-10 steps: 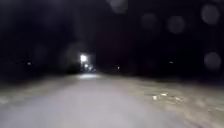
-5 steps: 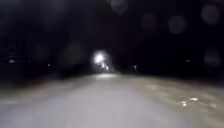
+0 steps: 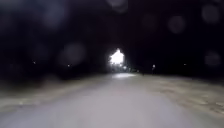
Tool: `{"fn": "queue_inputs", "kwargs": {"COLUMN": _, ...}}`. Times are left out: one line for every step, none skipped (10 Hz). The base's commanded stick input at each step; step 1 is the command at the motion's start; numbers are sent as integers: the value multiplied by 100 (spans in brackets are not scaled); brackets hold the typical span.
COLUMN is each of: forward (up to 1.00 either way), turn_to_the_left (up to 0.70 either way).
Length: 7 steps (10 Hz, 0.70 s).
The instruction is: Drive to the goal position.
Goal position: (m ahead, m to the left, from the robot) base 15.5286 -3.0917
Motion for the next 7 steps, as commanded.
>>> {"fn": "queue_inputs", "kwargs": {"forward": 100, "turn_to_the_left": 0}}
{"fn": "queue_inputs", "kwargs": {"forward": 100, "turn_to_the_left": 0}}
{"fn": "queue_inputs", "kwargs": {"forward": 100, "turn_to_the_left": 0}}
{"fn": "queue_inputs", "kwargs": {"forward": 100, "turn_to_the_left": 0}}
{"fn": "queue_inputs", "kwargs": {"forward": 100, "turn_to_the_left": 0}}
{"fn": "queue_inputs", "kwargs": {"forward": 100, "turn_to_the_left": 0}}
{"fn": "queue_inputs", "kwargs": {"forward": 100, "turn_to_the_left": 0}}
